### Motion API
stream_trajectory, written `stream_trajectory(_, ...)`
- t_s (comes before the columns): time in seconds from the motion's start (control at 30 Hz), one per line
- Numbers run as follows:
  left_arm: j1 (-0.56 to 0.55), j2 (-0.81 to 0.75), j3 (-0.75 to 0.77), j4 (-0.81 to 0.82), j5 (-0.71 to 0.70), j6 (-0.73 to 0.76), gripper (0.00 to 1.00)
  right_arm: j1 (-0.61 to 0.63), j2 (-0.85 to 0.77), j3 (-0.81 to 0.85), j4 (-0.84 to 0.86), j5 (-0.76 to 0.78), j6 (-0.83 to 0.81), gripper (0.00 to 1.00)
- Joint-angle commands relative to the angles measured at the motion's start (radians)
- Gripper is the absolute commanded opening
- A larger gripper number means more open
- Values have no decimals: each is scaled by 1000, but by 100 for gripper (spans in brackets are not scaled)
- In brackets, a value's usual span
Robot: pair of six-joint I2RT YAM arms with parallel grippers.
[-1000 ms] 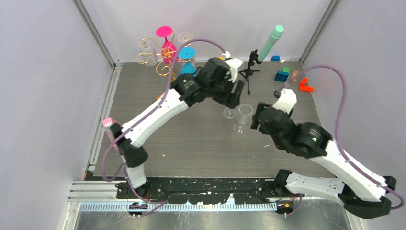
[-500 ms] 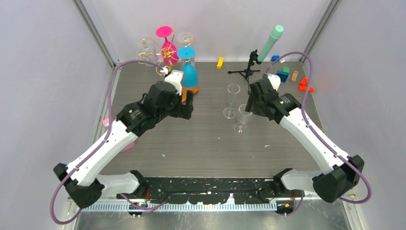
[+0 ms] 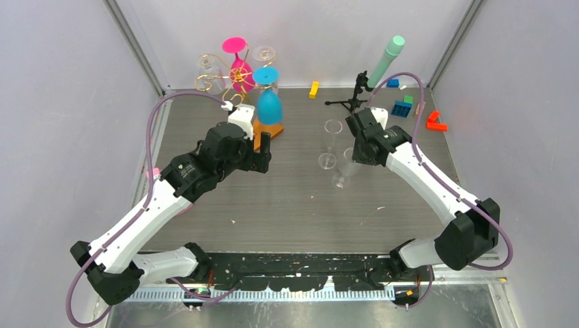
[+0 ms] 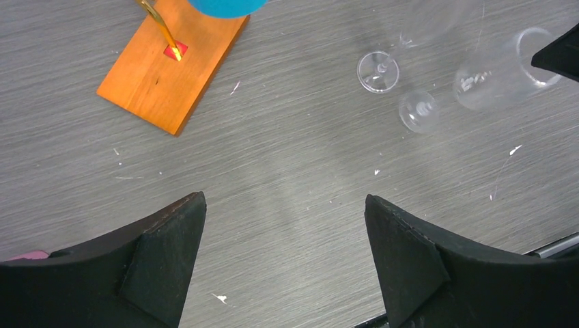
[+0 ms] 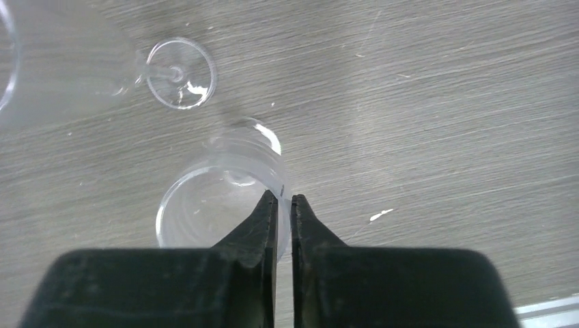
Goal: Take the wine glass off the wine glass rack
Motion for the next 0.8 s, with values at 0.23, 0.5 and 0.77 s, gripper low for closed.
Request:
stream_trajectory(0.23, 7, -43, -23, 39, -39, 30, 91, -59, 90, 164, 25, 111, -61, 0)
stream_trajectory(0.5, 8, -51, -24, 36, -70, 50, 94, -117, 173, 212, 63, 81, -96, 0)
stream_trajectory(0.77, 24, -50, -23, 58, -79, 60, 100, -141, 221, 246, 71, 58, -115, 25)
